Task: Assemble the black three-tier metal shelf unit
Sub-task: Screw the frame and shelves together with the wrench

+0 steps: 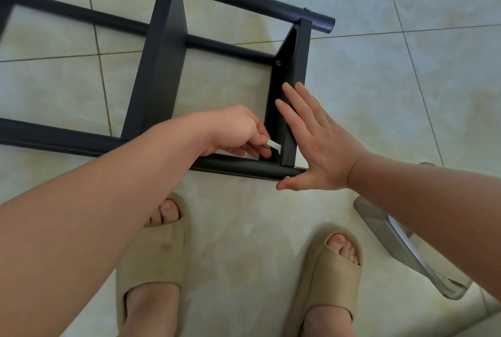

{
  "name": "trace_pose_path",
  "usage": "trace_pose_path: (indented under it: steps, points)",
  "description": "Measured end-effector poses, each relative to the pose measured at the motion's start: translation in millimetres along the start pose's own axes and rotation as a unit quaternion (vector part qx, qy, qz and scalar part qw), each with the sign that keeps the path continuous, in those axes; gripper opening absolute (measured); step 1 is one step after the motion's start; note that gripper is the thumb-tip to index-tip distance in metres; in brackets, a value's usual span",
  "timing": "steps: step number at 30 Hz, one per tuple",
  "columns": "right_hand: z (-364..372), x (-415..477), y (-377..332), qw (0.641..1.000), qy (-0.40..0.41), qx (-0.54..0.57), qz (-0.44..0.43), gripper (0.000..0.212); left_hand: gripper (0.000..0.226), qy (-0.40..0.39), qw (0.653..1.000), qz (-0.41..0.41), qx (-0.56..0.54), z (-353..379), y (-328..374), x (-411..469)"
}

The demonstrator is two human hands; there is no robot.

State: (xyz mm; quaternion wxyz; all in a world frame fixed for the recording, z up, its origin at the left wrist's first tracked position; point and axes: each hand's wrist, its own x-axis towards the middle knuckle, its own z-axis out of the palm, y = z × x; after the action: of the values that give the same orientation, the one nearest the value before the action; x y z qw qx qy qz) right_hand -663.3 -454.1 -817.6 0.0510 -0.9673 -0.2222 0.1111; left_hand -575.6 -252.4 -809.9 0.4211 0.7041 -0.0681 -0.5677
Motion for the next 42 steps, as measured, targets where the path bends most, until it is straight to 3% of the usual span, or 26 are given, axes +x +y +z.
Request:
trace_pose_path:
  steps: [21,25,30,32,35,42]
  points:
    - [1,0,1,1.000,0.004,0.003,0.001,0.129,0.018,-0.047,0.987,0.023,0.153,-2,-2,-3]
    - [1,0,1,1.000,0.004,0.004,0.000,0.129,0.008,-0.021,0.987,0.042,0.153,-10,-4,-4]
    - [2,0,1,1.000,0.006,0.005,-0.002,0.129,0.016,0.041,0.979,0.056,0.194,-11,-1,-1]
    - [2,0,1,1.000,0.006,0.004,-0.002,0.129,0.021,0.058,0.984,0.058,0.158,-5,1,1]
    - [2,0,0,1.000,0.005,0.006,-0.002,0.128,0.015,0.017,0.999,0.028,0.003,3,2,1]
    - [1,0,0,1.000,0.007,0.007,-0.001,0.128,0.015,-0.022,0.980,-0.057,-0.187,7,6,8]
